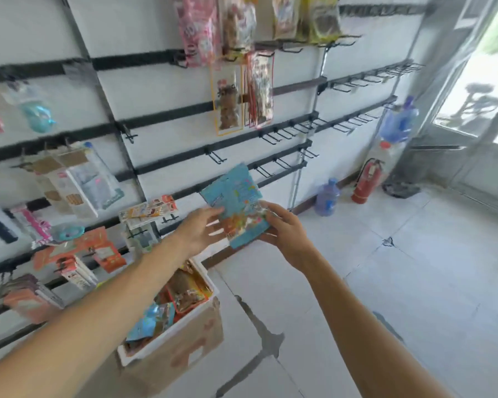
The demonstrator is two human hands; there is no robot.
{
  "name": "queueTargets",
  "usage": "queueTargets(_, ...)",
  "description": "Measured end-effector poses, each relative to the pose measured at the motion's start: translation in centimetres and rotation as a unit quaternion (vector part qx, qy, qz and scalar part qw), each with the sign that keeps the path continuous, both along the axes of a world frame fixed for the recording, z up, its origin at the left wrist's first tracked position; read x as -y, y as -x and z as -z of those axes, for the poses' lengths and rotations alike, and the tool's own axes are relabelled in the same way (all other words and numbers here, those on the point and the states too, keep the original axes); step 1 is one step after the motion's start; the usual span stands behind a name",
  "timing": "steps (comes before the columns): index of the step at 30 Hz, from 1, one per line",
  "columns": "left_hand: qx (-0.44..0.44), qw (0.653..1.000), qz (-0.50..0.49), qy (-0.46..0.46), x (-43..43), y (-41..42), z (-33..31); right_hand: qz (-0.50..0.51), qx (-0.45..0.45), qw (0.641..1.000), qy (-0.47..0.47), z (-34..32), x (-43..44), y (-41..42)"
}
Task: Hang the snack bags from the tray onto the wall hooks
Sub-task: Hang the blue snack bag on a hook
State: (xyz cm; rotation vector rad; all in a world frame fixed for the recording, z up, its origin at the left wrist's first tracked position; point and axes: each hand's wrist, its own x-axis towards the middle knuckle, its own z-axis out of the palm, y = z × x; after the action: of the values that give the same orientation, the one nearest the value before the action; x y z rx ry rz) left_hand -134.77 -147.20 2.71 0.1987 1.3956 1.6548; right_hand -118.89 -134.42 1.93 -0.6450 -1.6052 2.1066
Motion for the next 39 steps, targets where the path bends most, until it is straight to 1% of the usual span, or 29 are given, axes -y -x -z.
queueTargets(4,-0.081,0.992,0.081,-0.044,-2.6,-0.9,-3.4,0.038,0.016,0.998,-0.057,-2.6,-3.0,-2.4)
queueTargets(9,-0.160,0.981,0.097,-0.061,-6.7,-0.2,-6.4,0.091,0.011,0.982,-0.166,-5.6,-6.8,-2.4)
queueTargets(13,-0.215,0.965,0.133,-0.070,-10.6,1.8,-8.5,0.122,-0.028,0.977,-0.172,-7.5,-9.5,-1.4)
queueTargets(17,-0.268,0.946,0.171,-0.061,-15.1,3.3,-9.6,0.115,-0.006,0.974,-0.197,-8.4,-12.0,0.8)
queueTargets(19,-0.269,0.946,0.175,-0.053,-17.0,4.6,-9.0,0.122,0.008,0.976,-0.178,-8.2,-13.2,2.4)
queueTargets(22,-0.228,0.957,0.171,-0.049,-19.3,6.8,-7.7,0.148,0.011,0.977,-0.151,-7.6,-14.7,4.4)
queueTargets(25,-0.187,0.961,0.191,-0.071,-21.2,8.4,-6.7,0.180,0.011,0.976,-0.124,-6.8,-16.3,5.6)
queueTargets(27,-0.167,0.961,0.201,-0.089,-22.6,8.3,-6.7,0.220,0.005,0.970,-0.106,-6.1,-17.9,6.0)
queueTargets(28,-0.164,0.962,0.200,-0.089,-23.5,8.2,-6.5,0.249,0.018,0.962,-0.108,-5.7,-18.6,6.2)
queueTargets(29,-0.165,0.963,0.196,-0.084,-24.2,8.1,-6.3,0.282,0.048,0.949,-0.129,-5.3,-19.4,6.4)
queueTargets(30,-0.169,0.964,0.190,-0.074,-25.0,7.9,-6.0,0.310,0.095,0.930,-0.175,-4.8,-20.1,6.6)
queueTargets(32,-0.181,0.966,0.177,-0.046,-26.3,7.5,-5.6,0.331,0.205,0.872,-0.296,-3.6,-21.1,6.9)
queueTargets(33,-0.185,0.968,0.165,-0.035,-27.1,7.3,-5.3,0.334,0.233,0.847,-0.341,-3.1,-21.4,6.9)
queueTargets(34,-0.186,0.971,0.149,-0.029,-27.8,7.2,-4.9,0.335,0.236,0.836,-0.366,-2.5,-21.6,7.1)
queueTargets(37,-0.210,0.972,0.104,-0.033,-30.5,6.7,-4.6,0.324,0.202,0.839,-0.388,-1.2,-22.6,7.5)
queueTargets(39,-0.241,0.966,0.092,-0.034,-32.3,6.4,-4.7,0.289,0.222,0.837,-0.408,-1.0,-24.2,8.0)
